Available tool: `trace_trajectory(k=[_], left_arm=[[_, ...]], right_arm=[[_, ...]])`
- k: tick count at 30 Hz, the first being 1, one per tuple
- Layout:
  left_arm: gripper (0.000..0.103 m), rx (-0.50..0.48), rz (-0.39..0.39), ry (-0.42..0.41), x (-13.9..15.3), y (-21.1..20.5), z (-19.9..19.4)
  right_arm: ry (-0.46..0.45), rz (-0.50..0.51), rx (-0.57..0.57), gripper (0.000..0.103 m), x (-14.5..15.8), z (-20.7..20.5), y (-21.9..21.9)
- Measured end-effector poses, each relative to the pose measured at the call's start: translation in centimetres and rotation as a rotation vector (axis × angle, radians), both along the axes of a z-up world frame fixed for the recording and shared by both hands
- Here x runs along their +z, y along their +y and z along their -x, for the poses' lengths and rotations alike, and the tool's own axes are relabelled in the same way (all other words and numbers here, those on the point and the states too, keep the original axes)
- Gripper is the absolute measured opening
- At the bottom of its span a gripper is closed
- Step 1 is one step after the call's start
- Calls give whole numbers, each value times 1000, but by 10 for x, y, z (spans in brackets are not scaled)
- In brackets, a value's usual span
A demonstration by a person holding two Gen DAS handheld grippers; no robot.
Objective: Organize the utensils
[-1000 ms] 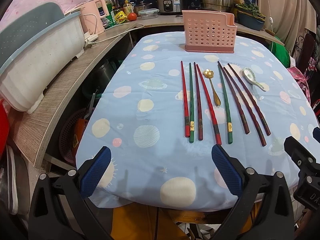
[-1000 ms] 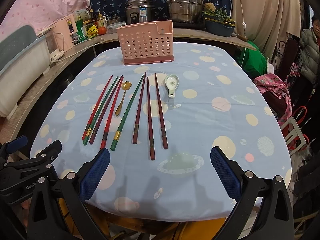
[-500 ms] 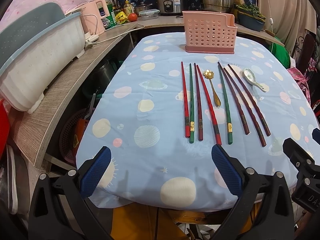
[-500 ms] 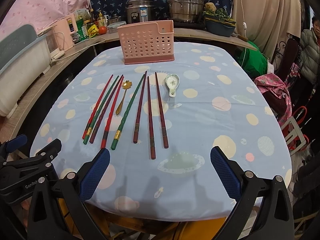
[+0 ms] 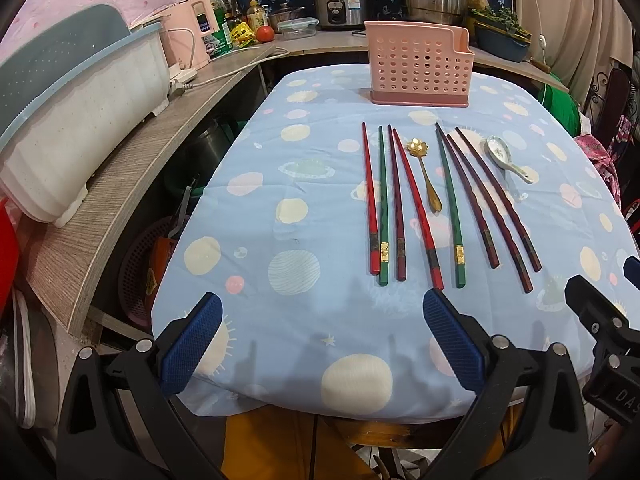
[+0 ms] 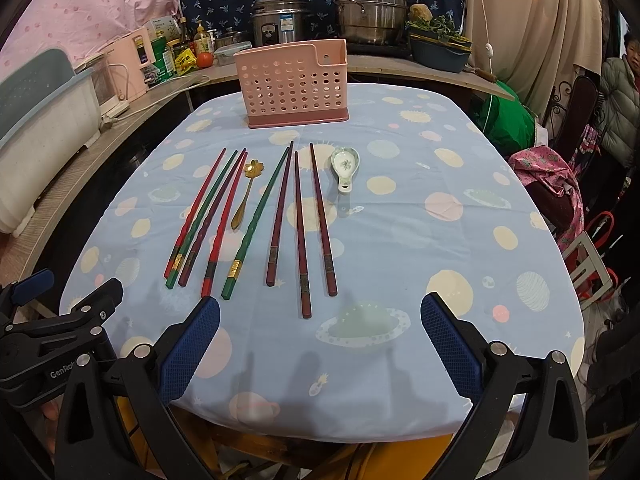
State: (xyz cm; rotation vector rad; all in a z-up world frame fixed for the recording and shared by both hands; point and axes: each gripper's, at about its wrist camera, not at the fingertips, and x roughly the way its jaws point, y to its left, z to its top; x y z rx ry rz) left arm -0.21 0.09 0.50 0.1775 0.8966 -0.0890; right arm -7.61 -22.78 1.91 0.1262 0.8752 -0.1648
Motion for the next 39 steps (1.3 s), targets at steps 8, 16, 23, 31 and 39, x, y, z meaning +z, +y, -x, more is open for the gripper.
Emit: trace_trajectory(k=[8, 16, 23, 31, 39], left_arm=[[96, 3, 1, 6, -2, 1, -1], [96, 0, 2, 12, -4, 1, -2], [96, 0, 2, 15, -5, 1, -3], [96, -6, 3, 18, -5, 0, -4], [96, -4, 10, 15, -5, -1, -6]], right_arm=[[1, -1, 0, 96, 0, 0, 0], [2, 0, -1, 96, -1, 0, 0], [2, 3, -2, 96, -1, 0, 0], [3, 7, -5, 96, -4, 0, -1], [8, 7, -12, 96, -9, -1, -6]])
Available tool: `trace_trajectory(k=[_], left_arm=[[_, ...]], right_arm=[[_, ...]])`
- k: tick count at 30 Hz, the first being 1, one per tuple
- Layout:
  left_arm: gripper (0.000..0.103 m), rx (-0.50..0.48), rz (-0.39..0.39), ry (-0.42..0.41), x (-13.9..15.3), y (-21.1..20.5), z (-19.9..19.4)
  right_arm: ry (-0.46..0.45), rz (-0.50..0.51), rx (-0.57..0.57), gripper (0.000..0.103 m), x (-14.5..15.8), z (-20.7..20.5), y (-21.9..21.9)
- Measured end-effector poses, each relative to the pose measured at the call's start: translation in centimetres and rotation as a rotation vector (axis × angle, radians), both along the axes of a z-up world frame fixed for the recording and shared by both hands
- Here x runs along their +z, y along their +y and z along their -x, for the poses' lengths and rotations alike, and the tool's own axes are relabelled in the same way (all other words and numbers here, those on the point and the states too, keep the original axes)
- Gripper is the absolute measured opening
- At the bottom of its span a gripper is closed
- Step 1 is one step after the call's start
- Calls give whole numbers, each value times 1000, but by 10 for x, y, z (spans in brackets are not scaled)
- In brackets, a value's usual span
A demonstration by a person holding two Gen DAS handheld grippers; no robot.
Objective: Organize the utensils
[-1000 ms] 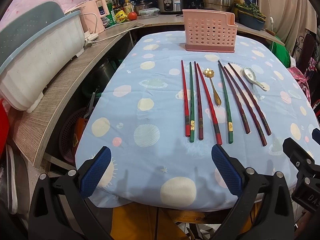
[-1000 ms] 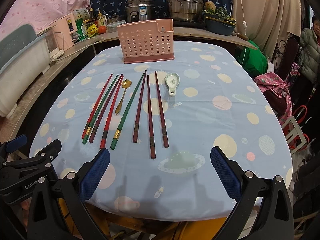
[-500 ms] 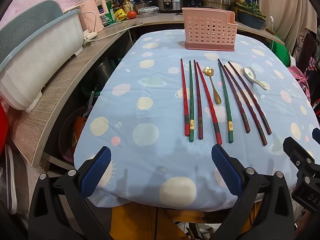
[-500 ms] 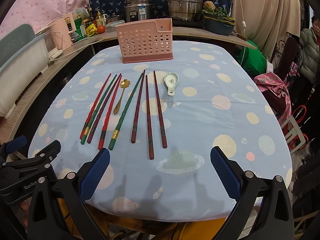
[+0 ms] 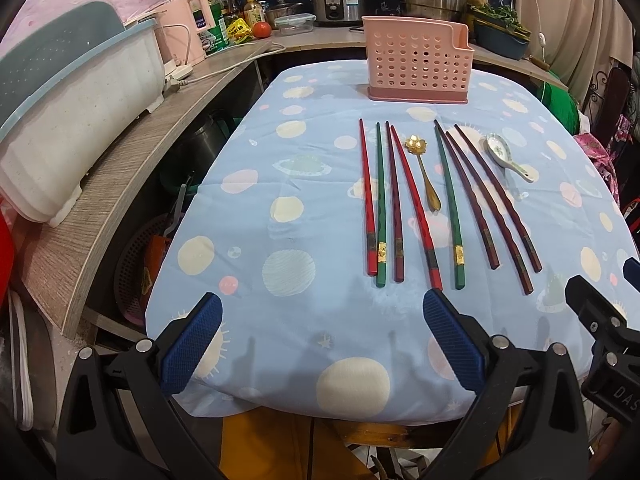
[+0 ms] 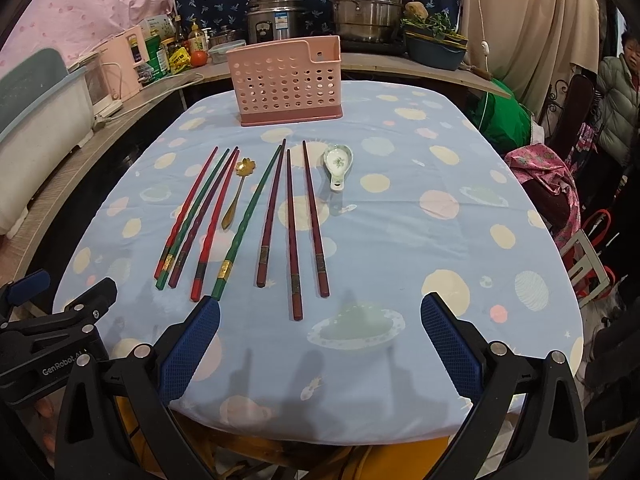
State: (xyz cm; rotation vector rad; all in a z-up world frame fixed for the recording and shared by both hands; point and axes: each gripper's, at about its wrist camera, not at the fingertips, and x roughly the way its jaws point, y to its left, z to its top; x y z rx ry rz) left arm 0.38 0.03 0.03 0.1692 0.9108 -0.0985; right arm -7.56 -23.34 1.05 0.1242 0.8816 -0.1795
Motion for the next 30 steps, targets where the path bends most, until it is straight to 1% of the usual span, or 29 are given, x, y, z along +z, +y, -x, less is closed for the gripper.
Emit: trace_trajectory(k=[7, 9, 13, 15, 19, 21, 28, 30], left_arm=[[96, 11, 37, 3, 0, 4, -12], [96, 19, 39, 6, -3, 6, -21], [94, 39, 82, 35, -9, 12, -45], [93, 42, 90, 42, -13, 11, -57], [92, 34, 91, 53, -23, 5, -76], [88, 30, 83, 59, -28, 1, -84], [82, 16, 74, 98, -47, -6, -104], [78, 14, 68, 107, -51, -7, -108]], right_arm=[[4, -2, -12, 96, -1, -4, -5], [10, -5, -16, 96, -4, -6, -8], [15, -5, -27, 96, -7, -12, -13], [19, -7, -35, 96, -9, -16, -17], [27, -13, -46, 96, -12, -25, -22], [29, -13, -48, 96, -12, -29, -23], [47, -12, -45, 96, -15, -41, -22], [53, -12, -44, 96, -16, -44, -21]])
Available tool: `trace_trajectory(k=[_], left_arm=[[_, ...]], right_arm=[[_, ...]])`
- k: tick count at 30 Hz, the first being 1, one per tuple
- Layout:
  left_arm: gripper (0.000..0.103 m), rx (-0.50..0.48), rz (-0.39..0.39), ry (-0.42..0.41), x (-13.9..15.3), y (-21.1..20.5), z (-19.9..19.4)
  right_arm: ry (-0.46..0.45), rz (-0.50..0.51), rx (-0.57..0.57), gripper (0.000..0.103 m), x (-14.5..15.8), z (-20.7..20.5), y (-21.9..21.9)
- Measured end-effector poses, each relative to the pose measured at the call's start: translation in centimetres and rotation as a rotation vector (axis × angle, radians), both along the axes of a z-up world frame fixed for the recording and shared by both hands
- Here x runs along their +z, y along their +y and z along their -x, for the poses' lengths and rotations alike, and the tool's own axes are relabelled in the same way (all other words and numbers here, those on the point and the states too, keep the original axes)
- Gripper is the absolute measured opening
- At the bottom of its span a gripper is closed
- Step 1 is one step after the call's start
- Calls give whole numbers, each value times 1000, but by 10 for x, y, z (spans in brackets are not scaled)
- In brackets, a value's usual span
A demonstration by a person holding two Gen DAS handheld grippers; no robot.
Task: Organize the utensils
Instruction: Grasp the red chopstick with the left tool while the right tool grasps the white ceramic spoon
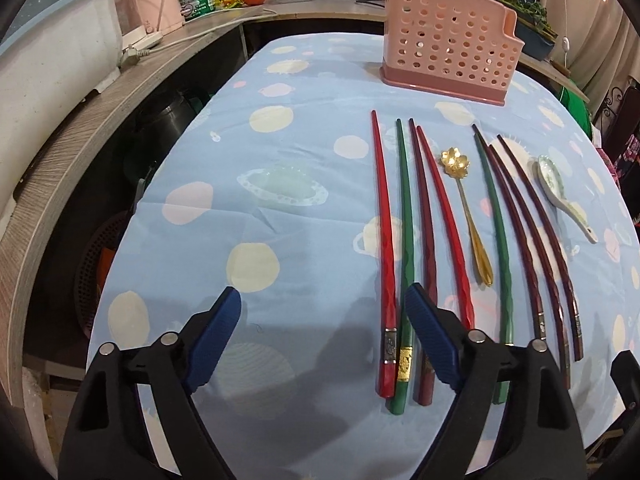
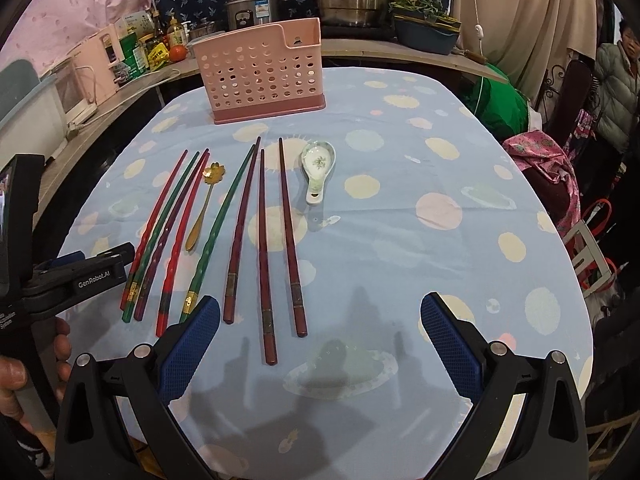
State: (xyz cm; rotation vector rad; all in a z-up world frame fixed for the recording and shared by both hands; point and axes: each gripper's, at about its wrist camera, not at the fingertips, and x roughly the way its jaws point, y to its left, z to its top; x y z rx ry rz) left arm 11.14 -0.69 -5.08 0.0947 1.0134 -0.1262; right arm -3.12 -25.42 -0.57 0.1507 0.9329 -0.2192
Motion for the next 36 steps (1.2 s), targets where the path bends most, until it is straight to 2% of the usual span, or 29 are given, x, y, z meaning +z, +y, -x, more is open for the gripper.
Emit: trace_trajectory(k=[13, 18, 19, 24, 26, 27, 29, 31, 34, 36], left_arm=[[72, -29, 19, 39, -13, 2, 6], [57, -46, 37, 57, -9, 6, 20], [54, -48, 43, 61, -8, 7, 23], [18, -53, 67, 75, -5, 7, 26], [10, -59, 78, 83, -5, 7, 25], [9, -61, 83, 86, -5, 7, 24], [8, -63, 89, 90, -5, 6, 24], [8, -65, 85, 91, -5, 4, 23], [8, -67, 83, 95, -5, 3, 22], [8, -66, 85, 99, -5, 3, 21]], right_arm=[[18, 0, 7, 96, -3, -10, 4], [14, -8, 14, 94, -3, -13, 2], [13, -10, 16, 91, -3, -16, 0], [-13, -29, -1, 79, 3, -36, -14], [-25, -30, -7, 69, 6, -48, -20], [-29, -36, -7, 66, 6, -55, -23], [-28, -54, -5, 52, 5, -67, -28], [-22, -77, -4, 43, 1, -79, -32], [-11, -125, -7, 32, -5, -92, -38], [-6, -129, -7, 29, -8, -98, -39]])
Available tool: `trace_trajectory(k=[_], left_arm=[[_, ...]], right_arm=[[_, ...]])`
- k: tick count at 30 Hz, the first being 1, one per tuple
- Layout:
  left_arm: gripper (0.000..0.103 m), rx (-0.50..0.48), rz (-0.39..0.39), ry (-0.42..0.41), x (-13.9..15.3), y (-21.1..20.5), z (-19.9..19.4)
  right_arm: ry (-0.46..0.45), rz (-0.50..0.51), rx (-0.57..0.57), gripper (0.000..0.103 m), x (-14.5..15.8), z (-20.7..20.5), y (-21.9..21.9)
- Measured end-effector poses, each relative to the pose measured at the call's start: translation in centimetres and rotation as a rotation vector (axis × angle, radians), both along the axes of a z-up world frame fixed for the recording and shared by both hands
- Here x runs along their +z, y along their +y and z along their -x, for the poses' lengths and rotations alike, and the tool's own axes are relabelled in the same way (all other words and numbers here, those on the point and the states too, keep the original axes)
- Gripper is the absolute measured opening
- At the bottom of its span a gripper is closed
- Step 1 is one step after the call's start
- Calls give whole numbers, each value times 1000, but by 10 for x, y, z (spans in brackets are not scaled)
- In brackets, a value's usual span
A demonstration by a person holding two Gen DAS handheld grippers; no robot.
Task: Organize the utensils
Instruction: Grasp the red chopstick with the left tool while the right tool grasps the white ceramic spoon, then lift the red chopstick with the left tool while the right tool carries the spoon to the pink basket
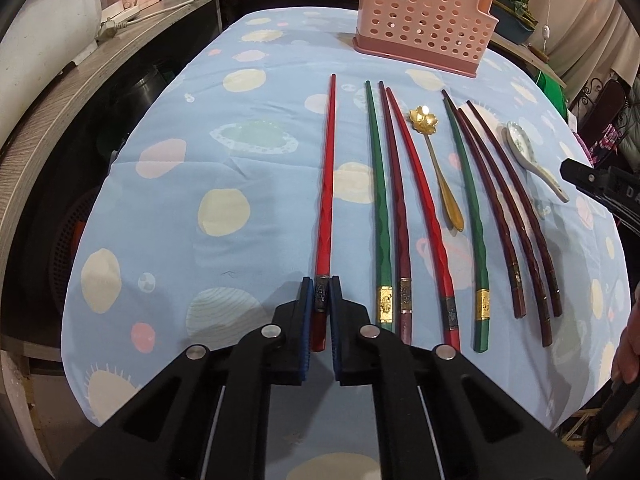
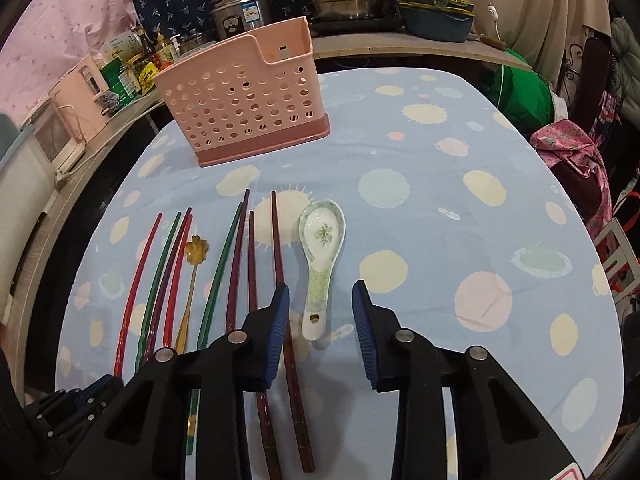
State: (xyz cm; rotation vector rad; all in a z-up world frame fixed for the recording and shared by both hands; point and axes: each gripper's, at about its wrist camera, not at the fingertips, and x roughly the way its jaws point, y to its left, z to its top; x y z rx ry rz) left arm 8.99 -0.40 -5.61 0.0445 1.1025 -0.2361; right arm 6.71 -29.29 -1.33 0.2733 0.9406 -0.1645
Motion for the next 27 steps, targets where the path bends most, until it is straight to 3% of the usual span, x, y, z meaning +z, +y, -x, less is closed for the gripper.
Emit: trace_trajectory(k=[8, 17, 27], left_arm=[[8, -4, -5, 3, 0, -1, -2], [8, -4, -3, 1, -1, 0, -3], [7, 6, 6, -14, 5, 3, -1]], right_arm=[[50, -29, 9, 12, -21, -12, -4], [66, -50, 8, 12, -40, -11, -6], [34, -31, 8, 7, -28, -2, -6]])
